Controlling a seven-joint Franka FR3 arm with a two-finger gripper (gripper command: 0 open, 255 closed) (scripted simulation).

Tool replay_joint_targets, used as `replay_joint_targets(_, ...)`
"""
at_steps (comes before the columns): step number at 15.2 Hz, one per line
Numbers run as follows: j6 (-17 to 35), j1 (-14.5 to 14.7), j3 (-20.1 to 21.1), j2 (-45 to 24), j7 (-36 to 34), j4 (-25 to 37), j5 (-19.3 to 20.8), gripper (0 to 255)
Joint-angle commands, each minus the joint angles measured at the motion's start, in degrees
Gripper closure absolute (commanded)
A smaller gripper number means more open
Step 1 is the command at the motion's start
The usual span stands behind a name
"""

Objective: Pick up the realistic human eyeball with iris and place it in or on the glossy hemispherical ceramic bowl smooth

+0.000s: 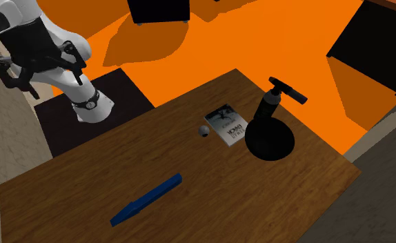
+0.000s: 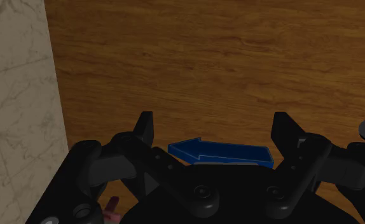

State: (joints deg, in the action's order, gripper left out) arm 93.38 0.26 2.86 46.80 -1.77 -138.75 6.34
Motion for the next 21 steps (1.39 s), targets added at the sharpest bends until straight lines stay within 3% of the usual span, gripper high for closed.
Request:
replay_joint_targets(1, 0.00, 0.00, 0.00, 0.00, 0.00, 0.00, 0.00, 0)
replay_joint_targets(11, 18.71, 3.84, 5.55, -6.37, -8.35, -10.27, -7.64, 0)
replay_joint_targets(21, 39.92, 7.19, 12.38, -22.00, -15.90, -12.61, -13.42, 0)
